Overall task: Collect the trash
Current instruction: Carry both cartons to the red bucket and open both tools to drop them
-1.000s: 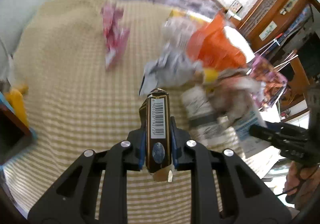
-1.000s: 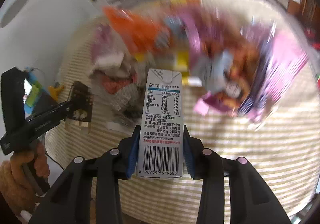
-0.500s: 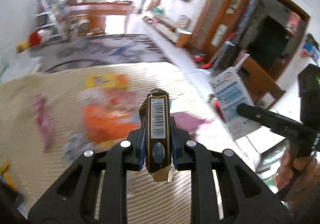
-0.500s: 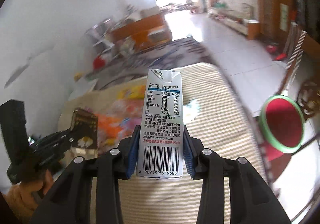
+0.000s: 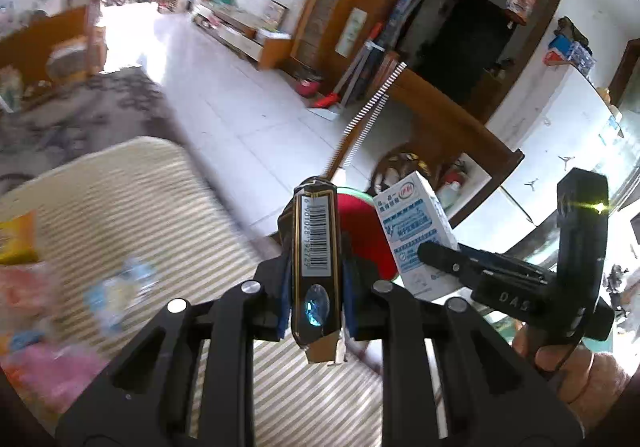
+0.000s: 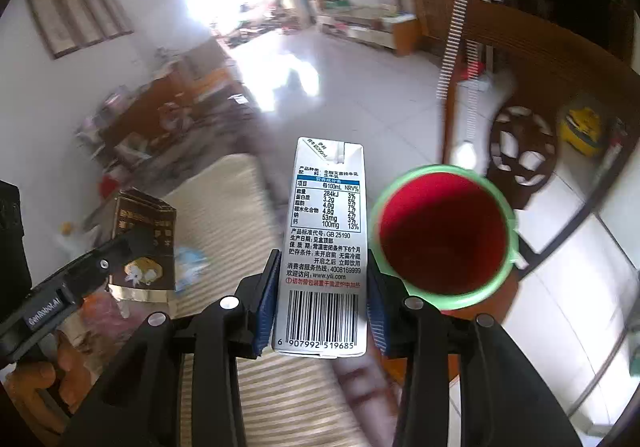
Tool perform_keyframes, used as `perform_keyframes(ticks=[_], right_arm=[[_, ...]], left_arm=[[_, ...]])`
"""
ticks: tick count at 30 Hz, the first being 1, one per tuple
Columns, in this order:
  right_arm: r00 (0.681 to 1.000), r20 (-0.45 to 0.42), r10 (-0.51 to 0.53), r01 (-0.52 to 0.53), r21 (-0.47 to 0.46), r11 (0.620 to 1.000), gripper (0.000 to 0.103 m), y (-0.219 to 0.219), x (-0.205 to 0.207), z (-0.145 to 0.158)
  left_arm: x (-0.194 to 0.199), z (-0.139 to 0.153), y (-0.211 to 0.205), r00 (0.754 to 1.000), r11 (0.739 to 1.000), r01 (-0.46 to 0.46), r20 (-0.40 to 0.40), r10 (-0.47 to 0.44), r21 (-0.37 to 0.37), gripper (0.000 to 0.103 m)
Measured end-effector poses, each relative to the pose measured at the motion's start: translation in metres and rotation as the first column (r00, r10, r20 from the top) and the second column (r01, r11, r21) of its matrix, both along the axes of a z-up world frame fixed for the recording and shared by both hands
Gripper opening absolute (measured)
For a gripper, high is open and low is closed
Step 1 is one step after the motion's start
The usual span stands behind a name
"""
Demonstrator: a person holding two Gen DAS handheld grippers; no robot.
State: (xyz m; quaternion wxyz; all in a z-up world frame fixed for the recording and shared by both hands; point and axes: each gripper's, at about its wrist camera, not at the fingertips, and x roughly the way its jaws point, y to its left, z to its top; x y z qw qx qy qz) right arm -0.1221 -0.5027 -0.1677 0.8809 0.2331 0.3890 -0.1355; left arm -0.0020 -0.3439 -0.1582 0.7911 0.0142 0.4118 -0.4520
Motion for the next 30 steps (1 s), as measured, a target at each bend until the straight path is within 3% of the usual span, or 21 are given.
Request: perform_keyframes(ticks=[8,17,18,20,21,30], right_arm=[[0.991,-0.066,-0.115,0.117,0.019,0.993,0.038,-0.105,0.001,-0.036],[0.977,-0.073,-0.202,0.205,0.029,0.978,0.038,-0.135,-0.013,-0.049],[0.975,-0.077,-0.207,0.21,0.027,0.977,0.038,-0.137,-0.016,-0.05],[0.973,-0.081,-0.217,0.22,0.031,0.975,0.038,-0.142,-0.018,-0.053],[0.972,-0.083,-0.22,0.224,0.034,0.974,0.038,-0.144,-0.018,-0.055],[0.983,-0.107,-0.152,0.155,0.017,0.988,0.039,-0.139,0.008,-0.068]], left_arm=[[0.014,-0.051,-0.113,0.991,0.995,0.098,-0.096,-0.095,0.036,0.02],[0.021,-0.089,-0.171,0.976,0.974,0.193,-0.129,-0.178,0.117,0.02],[0.021,-0.091,-0.173,0.977,0.974,0.19,-0.123,-0.176,0.122,0.024],[0.023,-0.094,-0.174,0.981,0.977,0.171,-0.116,-0.156,0.128,0.078],[0.023,-0.094,-0.174,0.984,0.98,0.154,-0.107,-0.14,0.129,0.086],[0.022,-0.055,-0.123,0.999,0.996,0.051,-0.024,-0.049,0.079,0.087]])
